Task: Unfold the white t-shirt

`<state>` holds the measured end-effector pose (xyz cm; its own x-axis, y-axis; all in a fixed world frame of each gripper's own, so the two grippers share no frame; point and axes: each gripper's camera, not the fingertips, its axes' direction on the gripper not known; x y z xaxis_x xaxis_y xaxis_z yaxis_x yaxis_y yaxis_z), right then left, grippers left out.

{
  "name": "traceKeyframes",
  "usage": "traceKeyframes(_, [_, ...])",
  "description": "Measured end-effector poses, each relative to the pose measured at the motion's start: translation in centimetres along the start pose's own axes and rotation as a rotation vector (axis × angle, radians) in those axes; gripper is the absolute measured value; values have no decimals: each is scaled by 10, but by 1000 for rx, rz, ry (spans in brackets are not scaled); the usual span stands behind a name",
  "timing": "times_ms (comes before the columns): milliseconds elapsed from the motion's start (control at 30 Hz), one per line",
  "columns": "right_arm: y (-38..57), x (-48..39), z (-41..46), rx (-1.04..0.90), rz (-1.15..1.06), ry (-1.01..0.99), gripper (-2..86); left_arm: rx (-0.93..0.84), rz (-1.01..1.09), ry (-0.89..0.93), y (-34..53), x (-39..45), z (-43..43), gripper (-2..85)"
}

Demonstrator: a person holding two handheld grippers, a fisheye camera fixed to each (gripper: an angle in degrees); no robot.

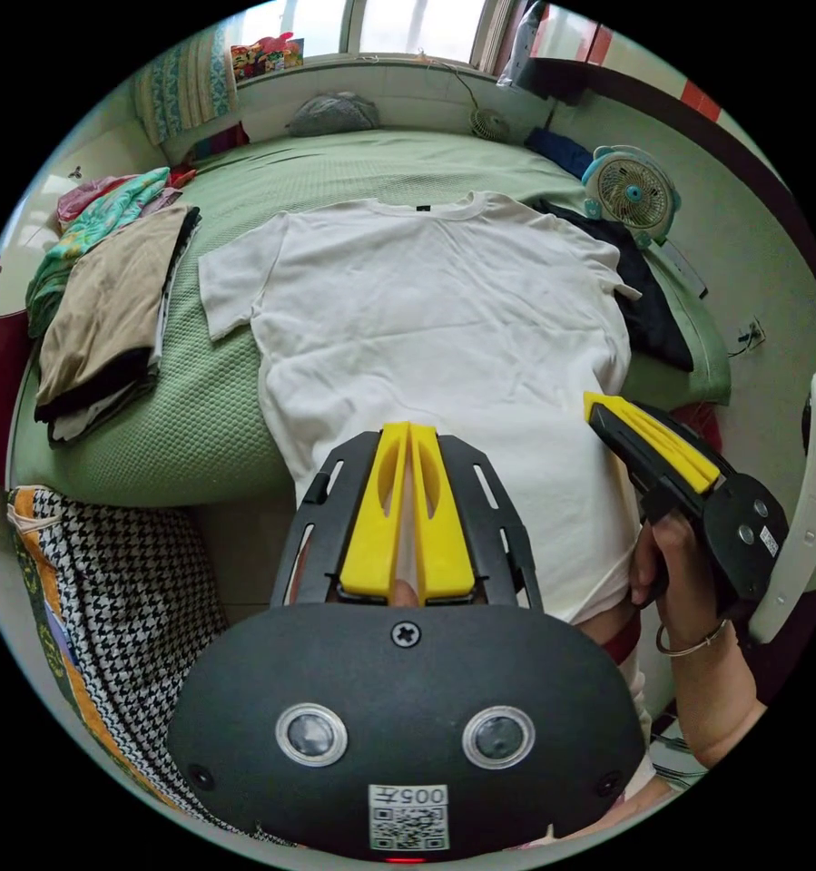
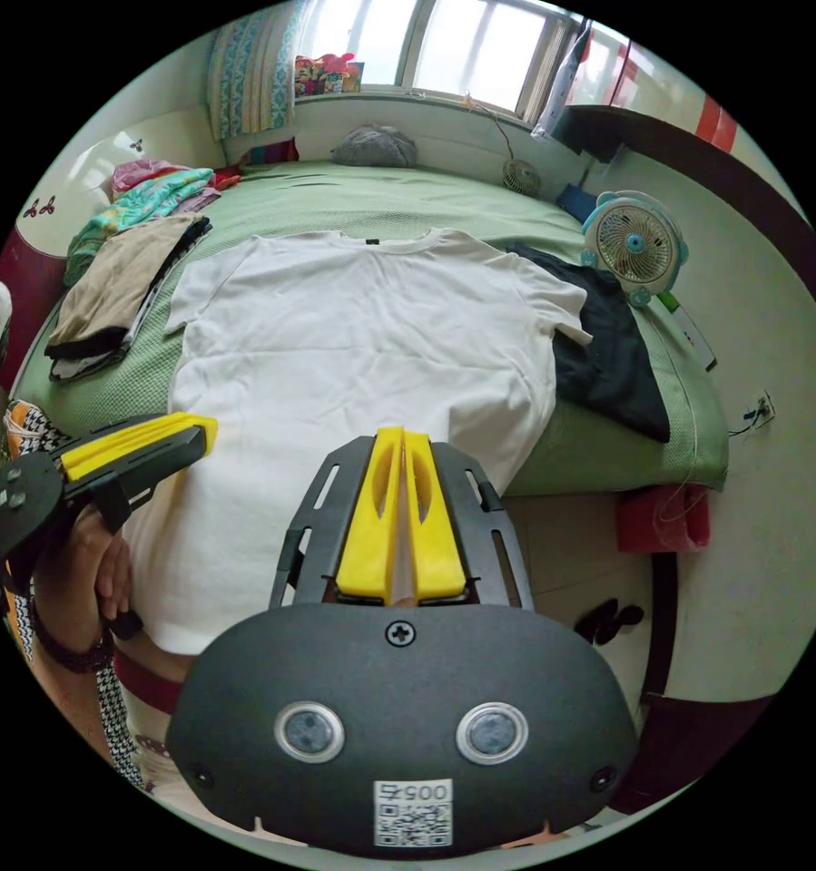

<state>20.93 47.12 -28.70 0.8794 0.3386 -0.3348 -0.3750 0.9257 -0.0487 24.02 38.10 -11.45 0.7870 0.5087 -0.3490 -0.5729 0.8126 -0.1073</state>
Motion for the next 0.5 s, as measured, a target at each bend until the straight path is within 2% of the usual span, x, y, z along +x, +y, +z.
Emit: traceKeyframes(500, [0,16,-1,-3,12,-25,-10,0,-3,2,4,-3,2,-3])
